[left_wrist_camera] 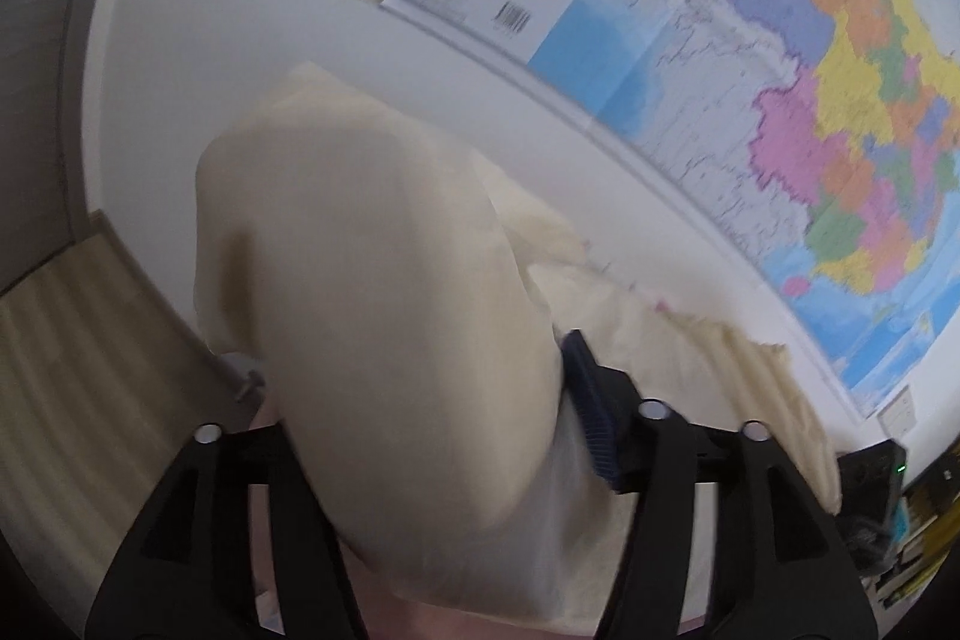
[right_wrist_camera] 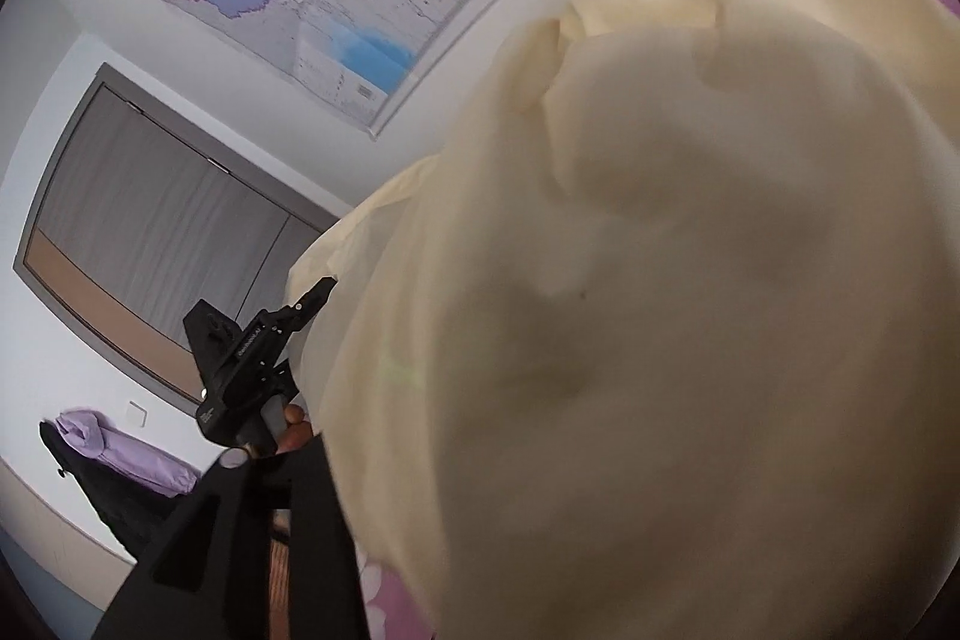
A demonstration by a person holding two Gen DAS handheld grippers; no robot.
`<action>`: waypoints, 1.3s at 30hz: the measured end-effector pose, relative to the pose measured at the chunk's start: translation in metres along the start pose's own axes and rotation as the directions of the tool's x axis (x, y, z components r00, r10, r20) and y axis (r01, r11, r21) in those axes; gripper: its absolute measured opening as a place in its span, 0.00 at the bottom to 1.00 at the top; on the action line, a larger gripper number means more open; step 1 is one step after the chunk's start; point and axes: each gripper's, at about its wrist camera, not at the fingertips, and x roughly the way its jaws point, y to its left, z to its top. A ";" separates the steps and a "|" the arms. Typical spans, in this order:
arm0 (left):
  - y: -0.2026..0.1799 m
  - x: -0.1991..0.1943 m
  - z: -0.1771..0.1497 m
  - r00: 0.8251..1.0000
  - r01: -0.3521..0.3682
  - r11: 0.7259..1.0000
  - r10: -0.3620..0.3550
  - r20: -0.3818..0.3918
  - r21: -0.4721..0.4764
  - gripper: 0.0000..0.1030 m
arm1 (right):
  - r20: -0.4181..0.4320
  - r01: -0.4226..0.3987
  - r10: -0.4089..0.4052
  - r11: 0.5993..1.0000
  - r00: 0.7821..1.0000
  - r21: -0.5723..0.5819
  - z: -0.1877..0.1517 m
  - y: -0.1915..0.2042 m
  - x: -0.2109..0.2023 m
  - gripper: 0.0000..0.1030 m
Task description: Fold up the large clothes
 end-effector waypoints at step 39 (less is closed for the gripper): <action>-0.107 -0.040 -0.095 0.982 -0.166 0.895 0.190 -0.017 0.413 0.95 | 0.069 0.400 -0.408 0.823 0.910 -0.403 -0.012 0.046 -0.018 0.57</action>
